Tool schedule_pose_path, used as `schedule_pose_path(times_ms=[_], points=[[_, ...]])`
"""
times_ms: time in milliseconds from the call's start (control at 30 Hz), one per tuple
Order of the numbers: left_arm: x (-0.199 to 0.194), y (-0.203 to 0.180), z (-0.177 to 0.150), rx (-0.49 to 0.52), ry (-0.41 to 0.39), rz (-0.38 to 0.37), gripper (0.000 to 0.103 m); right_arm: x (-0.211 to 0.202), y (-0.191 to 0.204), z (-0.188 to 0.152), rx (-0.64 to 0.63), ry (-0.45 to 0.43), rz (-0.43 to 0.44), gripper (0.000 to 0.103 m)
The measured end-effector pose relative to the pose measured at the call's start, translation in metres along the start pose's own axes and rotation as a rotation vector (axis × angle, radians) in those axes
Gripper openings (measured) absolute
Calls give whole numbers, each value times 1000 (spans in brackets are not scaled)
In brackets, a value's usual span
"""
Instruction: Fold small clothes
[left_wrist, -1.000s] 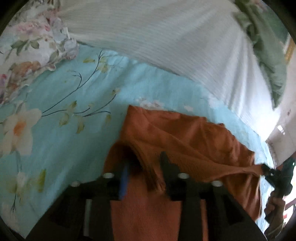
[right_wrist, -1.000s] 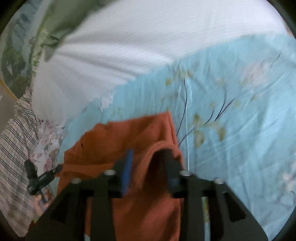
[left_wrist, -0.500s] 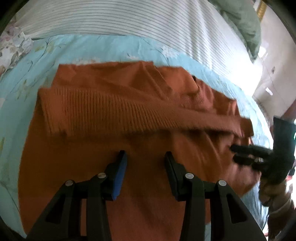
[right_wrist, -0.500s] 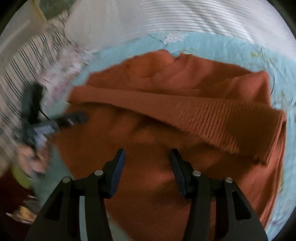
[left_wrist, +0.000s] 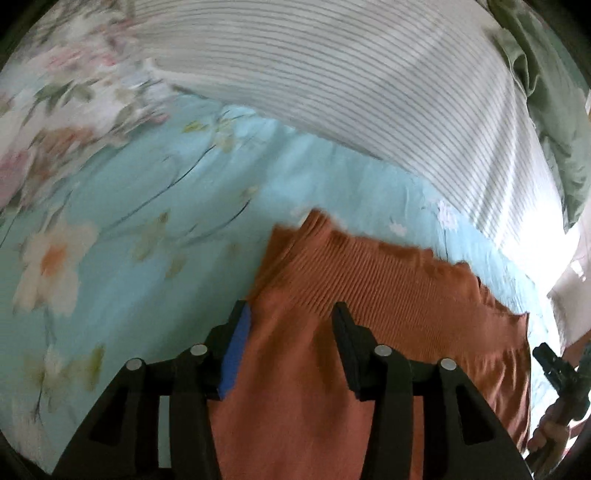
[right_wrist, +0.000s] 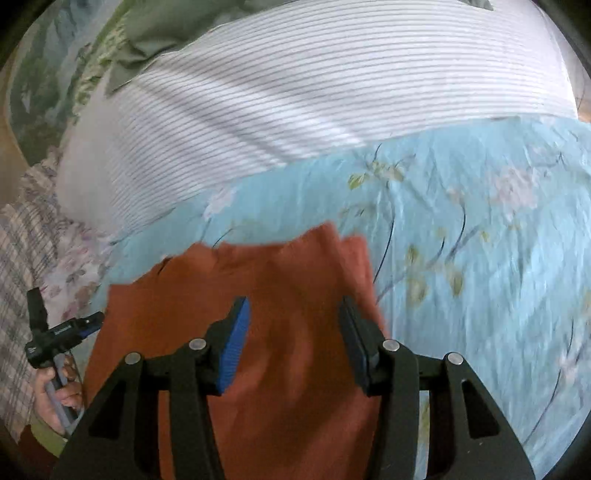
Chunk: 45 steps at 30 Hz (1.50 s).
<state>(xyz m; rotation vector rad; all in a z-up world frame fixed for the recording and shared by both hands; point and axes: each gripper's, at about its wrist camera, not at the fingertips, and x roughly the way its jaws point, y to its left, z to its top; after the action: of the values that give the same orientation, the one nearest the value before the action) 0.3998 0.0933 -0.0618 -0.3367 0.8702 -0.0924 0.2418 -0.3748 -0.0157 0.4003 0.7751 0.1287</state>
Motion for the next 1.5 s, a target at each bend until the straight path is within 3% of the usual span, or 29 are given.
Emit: schedule_pose_path(times_ms=[367, 600, 867, 1100, 1200, 1267, 1333, 1500], points=[[-88, 24, -125, -174, 1, -173, 51, -21, 35, -89, 38, 105, 136, 55], [-96, 29, -171, -252, 48, -247, 57, -41, 48, -116, 66, 109, 175, 58], [-82, 33, -175, -329, 40, -269, 63, -53, 58, -122, 67, 107, 193, 63], [-57, 43, -149, -436, -16, -245, 62, -54, 60, -127, 78, 111, 195, 64], [-47, 40, -136, -433, -46, -192, 54, -52, 59, -127, 87, 109, 197, 64], [-42, 38, -131, -421, -50, -169, 33, -51, 57, -124, 94, 110, 205, 64], [-36, 39, -128, -424, -34, -191, 19, -49, 55, -121, 99, 110, 209, 64], [-62, 11, -118, -299, -89, -160, 12, -54, 45, -106, 108, 88, 227, 64]])
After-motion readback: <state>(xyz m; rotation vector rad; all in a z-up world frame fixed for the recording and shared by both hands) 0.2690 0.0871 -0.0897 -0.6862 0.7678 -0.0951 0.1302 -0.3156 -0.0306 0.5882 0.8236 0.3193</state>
